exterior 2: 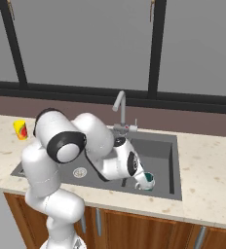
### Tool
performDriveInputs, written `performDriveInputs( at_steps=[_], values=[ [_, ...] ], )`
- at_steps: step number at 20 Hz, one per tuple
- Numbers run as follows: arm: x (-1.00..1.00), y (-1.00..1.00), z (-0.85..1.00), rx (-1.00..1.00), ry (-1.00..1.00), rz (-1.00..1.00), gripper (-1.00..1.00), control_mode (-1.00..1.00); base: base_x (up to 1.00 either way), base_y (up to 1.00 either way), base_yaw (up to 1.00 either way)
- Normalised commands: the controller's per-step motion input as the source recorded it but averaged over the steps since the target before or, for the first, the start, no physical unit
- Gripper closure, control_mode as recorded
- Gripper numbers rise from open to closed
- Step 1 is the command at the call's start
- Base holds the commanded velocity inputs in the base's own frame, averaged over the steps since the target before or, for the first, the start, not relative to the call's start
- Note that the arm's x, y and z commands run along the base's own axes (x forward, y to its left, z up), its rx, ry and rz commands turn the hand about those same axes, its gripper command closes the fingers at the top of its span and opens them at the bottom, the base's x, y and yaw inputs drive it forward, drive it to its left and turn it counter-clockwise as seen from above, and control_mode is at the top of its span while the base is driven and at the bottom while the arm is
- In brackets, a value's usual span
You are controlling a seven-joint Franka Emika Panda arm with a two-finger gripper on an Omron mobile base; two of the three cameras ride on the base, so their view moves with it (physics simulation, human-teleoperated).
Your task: Move any existing items from the left basin to the right basin for drying. Then move the cup from the counter to the left basin of the sink for washing.
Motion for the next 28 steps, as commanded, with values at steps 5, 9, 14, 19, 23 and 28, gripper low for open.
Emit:
performDriveInputs(
  at_steps=[5,9,14,19,23,28],
  values=[
    [-0.09,0.01,0.45,-0.02,0.0,0.0,-1.0,-1.0,0.0,0.0,0.0],
    [-0.13,0.07,0.48,-0.01,0.0,0.0,-1.0,-1.0,0.0,0.0,0.0],
    [-0.14,0.13,0.53,-0.02,0.02,0.0,-1.0,-1.0,0.0,0.0,0.0],
    [-0.14,0.2,0.52,-0.01,0.07,0.0,-1.0,-1.0,0.0,0.0,0.0],
    [-0.15,0.26,0.53,-0.01,0.07,0.0,-1.0,-1.0,0.0,0.0,0.0],
    [-0.21,0.38,0.47,0.0,0.09,0.0,-1.0,-1.0,0.0,0.0,0.0]
  ],
)
